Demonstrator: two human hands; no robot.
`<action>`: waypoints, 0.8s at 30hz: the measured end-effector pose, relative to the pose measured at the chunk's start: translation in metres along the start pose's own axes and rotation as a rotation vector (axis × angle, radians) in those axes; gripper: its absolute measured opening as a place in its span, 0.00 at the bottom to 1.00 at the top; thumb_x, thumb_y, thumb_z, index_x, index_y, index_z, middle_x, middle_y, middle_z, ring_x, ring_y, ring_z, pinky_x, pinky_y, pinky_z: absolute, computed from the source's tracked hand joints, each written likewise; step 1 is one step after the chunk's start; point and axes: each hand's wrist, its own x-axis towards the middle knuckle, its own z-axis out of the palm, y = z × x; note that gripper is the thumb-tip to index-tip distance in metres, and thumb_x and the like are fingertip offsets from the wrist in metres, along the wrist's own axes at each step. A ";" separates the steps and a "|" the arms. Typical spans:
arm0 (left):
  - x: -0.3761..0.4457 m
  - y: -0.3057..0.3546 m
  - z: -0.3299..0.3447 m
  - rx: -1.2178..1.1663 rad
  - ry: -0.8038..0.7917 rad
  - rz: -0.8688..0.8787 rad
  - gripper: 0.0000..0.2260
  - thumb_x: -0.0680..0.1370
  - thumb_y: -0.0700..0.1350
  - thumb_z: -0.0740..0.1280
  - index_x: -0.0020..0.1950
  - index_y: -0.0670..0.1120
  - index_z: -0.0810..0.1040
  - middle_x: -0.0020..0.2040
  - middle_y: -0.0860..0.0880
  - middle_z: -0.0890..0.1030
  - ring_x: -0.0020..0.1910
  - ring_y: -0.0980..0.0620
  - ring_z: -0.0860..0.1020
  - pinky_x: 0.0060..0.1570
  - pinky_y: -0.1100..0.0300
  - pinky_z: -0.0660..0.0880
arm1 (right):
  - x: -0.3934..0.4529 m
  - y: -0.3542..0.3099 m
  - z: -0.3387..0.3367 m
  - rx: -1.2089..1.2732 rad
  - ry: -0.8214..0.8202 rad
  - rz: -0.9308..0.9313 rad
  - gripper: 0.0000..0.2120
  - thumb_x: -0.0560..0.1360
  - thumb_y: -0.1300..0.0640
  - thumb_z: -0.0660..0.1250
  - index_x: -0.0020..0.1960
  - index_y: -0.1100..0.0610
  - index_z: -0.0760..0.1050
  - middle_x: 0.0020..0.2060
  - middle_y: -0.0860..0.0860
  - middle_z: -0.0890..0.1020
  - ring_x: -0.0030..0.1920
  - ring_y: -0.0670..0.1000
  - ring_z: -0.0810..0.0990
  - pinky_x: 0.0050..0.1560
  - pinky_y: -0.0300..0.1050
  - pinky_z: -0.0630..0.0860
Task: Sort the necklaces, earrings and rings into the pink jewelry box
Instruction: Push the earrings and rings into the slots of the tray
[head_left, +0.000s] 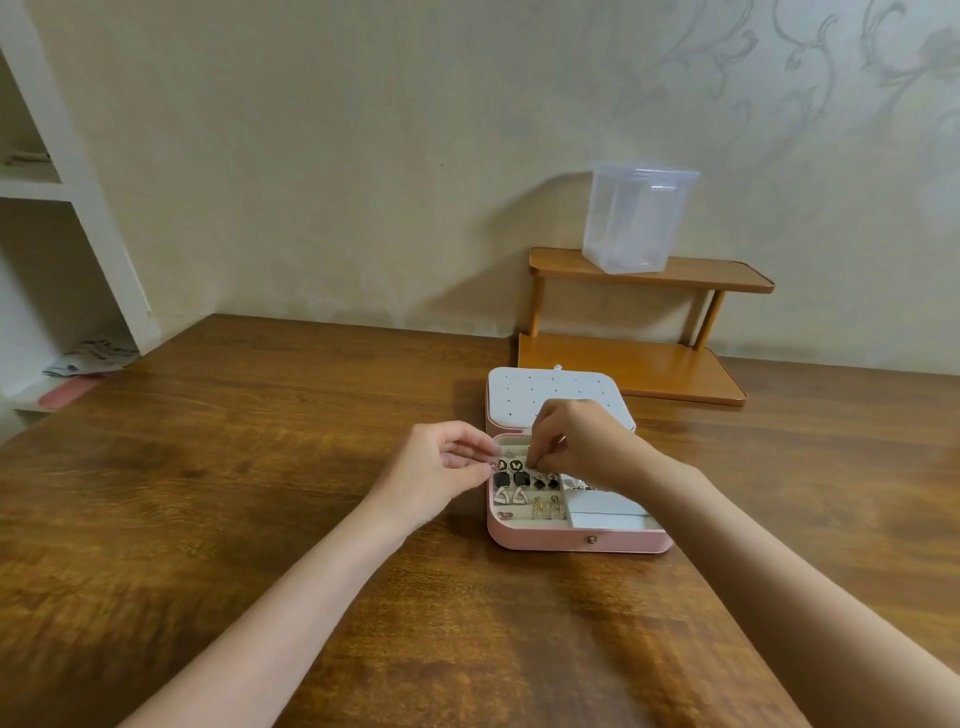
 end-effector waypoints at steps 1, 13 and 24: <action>-0.001 0.001 0.000 0.008 0.002 0.005 0.09 0.73 0.36 0.69 0.44 0.51 0.79 0.44 0.53 0.82 0.46 0.57 0.80 0.47 0.66 0.77 | -0.001 0.000 -0.002 0.015 0.019 0.016 0.07 0.72 0.63 0.69 0.49 0.58 0.83 0.51 0.52 0.79 0.43 0.47 0.76 0.48 0.38 0.75; -0.012 0.000 0.013 -0.016 0.073 0.041 0.10 0.71 0.37 0.72 0.44 0.53 0.79 0.42 0.53 0.83 0.43 0.57 0.82 0.44 0.68 0.78 | -0.024 -0.022 -0.011 0.372 0.018 0.059 0.06 0.71 0.63 0.71 0.47 0.61 0.82 0.38 0.54 0.84 0.34 0.47 0.80 0.34 0.33 0.76; -0.022 0.001 0.025 0.185 0.083 0.136 0.10 0.70 0.37 0.73 0.45 0.50 0.81 0.38 0.57 0.81 0.38 0.64 0.79 0.40 0.74 0.75 | -0.043 -0.032 0.007 0.255 0.142 0.127 0.07 0.71 0.63 0.70 0.48 0.58 0.83 0.43 0.53 0.85 0.36 0.44 0.79 0.34 0.25 0.71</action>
